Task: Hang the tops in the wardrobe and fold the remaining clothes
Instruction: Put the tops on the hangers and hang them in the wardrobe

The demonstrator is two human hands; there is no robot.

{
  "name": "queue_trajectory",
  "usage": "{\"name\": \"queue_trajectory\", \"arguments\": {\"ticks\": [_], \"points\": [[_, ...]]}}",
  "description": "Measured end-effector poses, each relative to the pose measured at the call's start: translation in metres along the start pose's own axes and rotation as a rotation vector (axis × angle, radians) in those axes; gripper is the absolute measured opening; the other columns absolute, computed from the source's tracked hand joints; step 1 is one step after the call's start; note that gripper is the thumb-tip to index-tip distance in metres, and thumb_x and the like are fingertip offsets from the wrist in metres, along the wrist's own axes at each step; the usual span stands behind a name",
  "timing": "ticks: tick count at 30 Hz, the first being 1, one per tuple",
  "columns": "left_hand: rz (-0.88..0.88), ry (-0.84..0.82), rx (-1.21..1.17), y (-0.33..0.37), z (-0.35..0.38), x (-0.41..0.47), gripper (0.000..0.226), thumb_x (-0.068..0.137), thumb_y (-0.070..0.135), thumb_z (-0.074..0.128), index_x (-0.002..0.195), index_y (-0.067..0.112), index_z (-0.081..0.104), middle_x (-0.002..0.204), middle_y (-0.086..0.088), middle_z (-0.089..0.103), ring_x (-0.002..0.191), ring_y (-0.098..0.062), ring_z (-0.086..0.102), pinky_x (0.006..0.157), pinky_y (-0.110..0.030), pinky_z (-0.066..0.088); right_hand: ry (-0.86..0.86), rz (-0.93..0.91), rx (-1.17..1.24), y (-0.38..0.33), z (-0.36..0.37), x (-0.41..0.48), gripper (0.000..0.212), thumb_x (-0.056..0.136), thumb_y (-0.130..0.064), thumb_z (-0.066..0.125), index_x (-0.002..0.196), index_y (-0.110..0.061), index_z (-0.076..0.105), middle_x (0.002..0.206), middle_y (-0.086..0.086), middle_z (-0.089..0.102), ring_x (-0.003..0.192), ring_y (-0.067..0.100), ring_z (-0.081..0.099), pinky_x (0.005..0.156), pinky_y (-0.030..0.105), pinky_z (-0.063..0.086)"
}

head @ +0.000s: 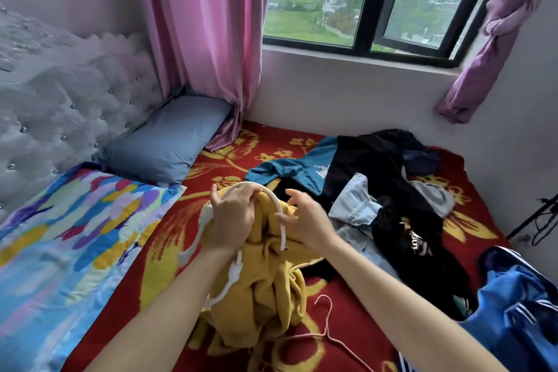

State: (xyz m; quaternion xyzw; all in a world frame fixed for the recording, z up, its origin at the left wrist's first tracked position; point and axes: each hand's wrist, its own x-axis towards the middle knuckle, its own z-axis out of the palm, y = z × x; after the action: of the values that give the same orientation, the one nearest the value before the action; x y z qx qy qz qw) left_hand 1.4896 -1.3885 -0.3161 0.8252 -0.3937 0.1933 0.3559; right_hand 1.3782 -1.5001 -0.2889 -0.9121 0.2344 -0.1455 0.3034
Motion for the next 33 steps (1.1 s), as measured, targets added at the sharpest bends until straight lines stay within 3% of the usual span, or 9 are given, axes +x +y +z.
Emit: {"name": "queue_trajectory", "arguments": {"ticks": [6,10,13,17,19,21,24,27,33], "points": [[-0.044,-0.019,0.053,-0.014,-0.005,-0.004,0.027,0.077,-0.006,0.067,0.094,0.014,0.069,0.090,-0.005,0.071,0.091,-0.027,0.068,0.099,-0.064,0.028,0.210,0.026,-0.104,0.002,0.009,0.011,0.022,0.094,-0.018,0.049,0.089,-0.004,0.065,0.087,0.010,0.064,0.077,0.025,0.057,0.061,0.029,0.035],[-0.211,-0.047,0.027,-0.022,-0.013,-0.008,0.022,0.089,0.001,0.056,0.104,0.013,0.066,0.091,-0.008,0.071,0.093,-0.028,0.065,0.101,-0.053,0.030,0.452,0.438,0.550,0.035,-0.030,0.023,0.010,0.091,-0.003,0.044,0.087,-0.006,0.053,0.070,0.011,0.055,0.054,0.024,0.060,0.050,0.029,0.045],[-0.236,-0.035,-0.057,-0.026,-0.019,-0.008,0.022,0.092,0.003,0.051,0.108,0.009,0.065,0.098,-0.010,0.070,0.094,-0.029,0.064,0.092,-0.043,0.041,0.619,0.765,0.847,0.081,-0.045,0.018,0.023,0.094,-0.004,0.035,0.072,-0.009,0.041,0.061,0.009,0.039,0.025,0.013,0.049,0.029,0.012,0.028],[-0.177,-0.036,-0.127,-0.022,-0.022,0.001,0.023,0.092,0.001,0.051,0.112,0.004,0.064,0.106,-0.014,0.068,0.097,-0.029,0.064,0.082,-0.033,0.051,0.220,0.894,0.542,0.108,-0.030,-0.025,0.021,0.094,0.003,0.035,0.077,-0.002,0.046,0.066,0.016,0.048,0.031,0.013,0.056,0.030,0.013,0.034],[-0.121,-0.044,-0.136,-0.015,-0.020,0.005,0.024,0.091,-0.001,0.052,0.111,0.003,0.064,0.106,-0.014,0.068,0.098,-0.029,0.064,0.084,-0.033,0.050,-0.035,0.794,0.085,0.109,-0.022,-0.039,0.014,0.093,-0.006,0.043,0.093,0.000,0.055,0.092,0.024,0.061,0.076,0.023,0.070,0.052,0.024,0.045],[-0.073,-0.055,-0.154,-0.005,-0.017,0.007,0.024,0.090,-0.003,0.053,0.110,0.004,0.065,0.105,-0.014,0.068,0.098,-0.029,0.064,0.085,-0.033,0.050,-0.109,0.584,-0.347,0.097,-0.019,-0.042,0.023,0.092,-0.015,0.046,0.105,-0.001,0.059,0.112,0.019,0.061,0.107,0.031,0.059,0.077,0.030,0.044],[-0.040,-0.059,-0.188,0.007,-0.017,0.011,0.025,0.087,-0.007,0.053,0.106,0.004,0.066,0.101,-0.013,0.069,0.094,-0.028,0.065,0.084,-0.030,0.048,-0.093,0.056,-0.284,0.063,-0.009,-0.039,0.026,0.090,-0.019,0.048,0.098,-0.001,0.065,0.103,0.014,0.061,0.099,0.031,0.059,0.080,0.034,0.044],[0.037,-0.079,-0.205,0.018,-0.023,0.020,0.024,0.086,-0.007,0.054,0.103,0.004,0.067,0.100,-0.011,0.070,0.093,-0.026,0.065,0.083,-0.026,0.046,-0.309,-0.323,-0.296,0.036,0.006,-0.037,0.028,0.090,-0.020,0.052,0.111,-0.007,0.065,0.105,0.010,0.062,0.098,0.026,0.057,0.085,0.035,0.046],[-0.029,-0.053,-0.253,0.019,-0.050,0.041,0.022,0.089,-0.007,0.051,0.102,0.002,0.066,0.094,-0.012,0.069,0.078,-0.017,0.057,0.071,-0.009,0.035,-0.484,-0.267,-0.779,0.070,0.013,-0.035,0.062,0.087,-0.049,0.053,0.136,-0.013,0.039,0.116,0.011,0.060,0.107,0.031,0.055,0.097,0.039,0.037]]}}
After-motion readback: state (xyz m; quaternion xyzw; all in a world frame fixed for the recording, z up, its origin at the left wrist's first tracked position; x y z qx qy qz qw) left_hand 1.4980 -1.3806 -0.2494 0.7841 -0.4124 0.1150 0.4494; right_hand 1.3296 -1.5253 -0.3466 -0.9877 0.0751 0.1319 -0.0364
